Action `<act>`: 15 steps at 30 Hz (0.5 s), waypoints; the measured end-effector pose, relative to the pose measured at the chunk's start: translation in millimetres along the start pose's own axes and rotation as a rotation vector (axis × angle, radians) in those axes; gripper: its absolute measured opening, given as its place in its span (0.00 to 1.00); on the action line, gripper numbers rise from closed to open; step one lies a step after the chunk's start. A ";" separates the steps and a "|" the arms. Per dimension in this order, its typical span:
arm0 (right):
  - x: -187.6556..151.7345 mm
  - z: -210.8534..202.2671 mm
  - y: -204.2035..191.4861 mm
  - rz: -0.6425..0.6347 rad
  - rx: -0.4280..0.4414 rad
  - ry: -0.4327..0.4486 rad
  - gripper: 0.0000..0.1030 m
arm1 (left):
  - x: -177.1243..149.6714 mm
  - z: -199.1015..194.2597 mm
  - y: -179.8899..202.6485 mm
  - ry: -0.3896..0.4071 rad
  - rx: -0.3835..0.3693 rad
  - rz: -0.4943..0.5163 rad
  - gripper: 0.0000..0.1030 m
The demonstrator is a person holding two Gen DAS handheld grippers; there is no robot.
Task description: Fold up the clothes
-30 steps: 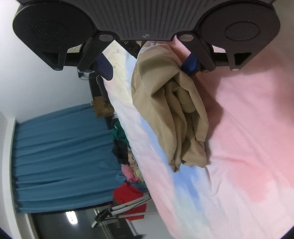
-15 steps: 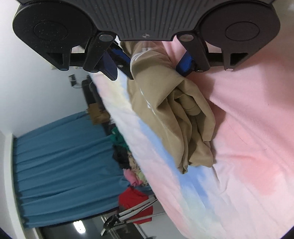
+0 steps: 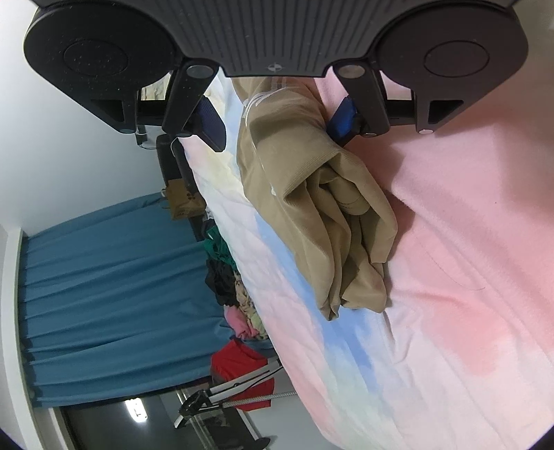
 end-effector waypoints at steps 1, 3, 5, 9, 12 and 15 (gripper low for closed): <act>0.2 5.0 5.3 0.044 0.008 -0.010 0.79 | 2.6 -2.9 -0.6 0.002 -0.003 -0.005 0.64; 0.5 15.1 16.0 0.131 0.024 -0.029 0.79 | 4.0 -2.3 0.4 0.007 -0.011 -0.011 0.64; 3.7 21.5 27.3 0.213 0.034 -0.008 0.78 | 6.1 0.4 -1.1 0.009 -0.016 -0.014 0.64; 22.3 16.2 47.3 0.298 -0.027 0.144 0.66 | 8.6 5.3 -5.2 0.009 -0.017 -0.030 0.65; 25.3 13.0 54.3 0.316 -0.072 0.204 0.38 | 7.5 6.9 -7.5 -0.003 -0.013 -0.051 0.69; 20.9 11.1 46.9 0.268 -0.085 0.236 0.22 | 4.8 9.5 -8.8 -0.026 -0.002 -0.065 0.76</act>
Point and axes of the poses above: each gripper's, at about its wrist camera, not at the fingertips, and z roughly the way its jaws point, y to its right, x to its top, the point moved 7 cm from there along z, roughly the way its jaws point, and after that the axes turned 13 degrees about -x, right-handed, at the moved point
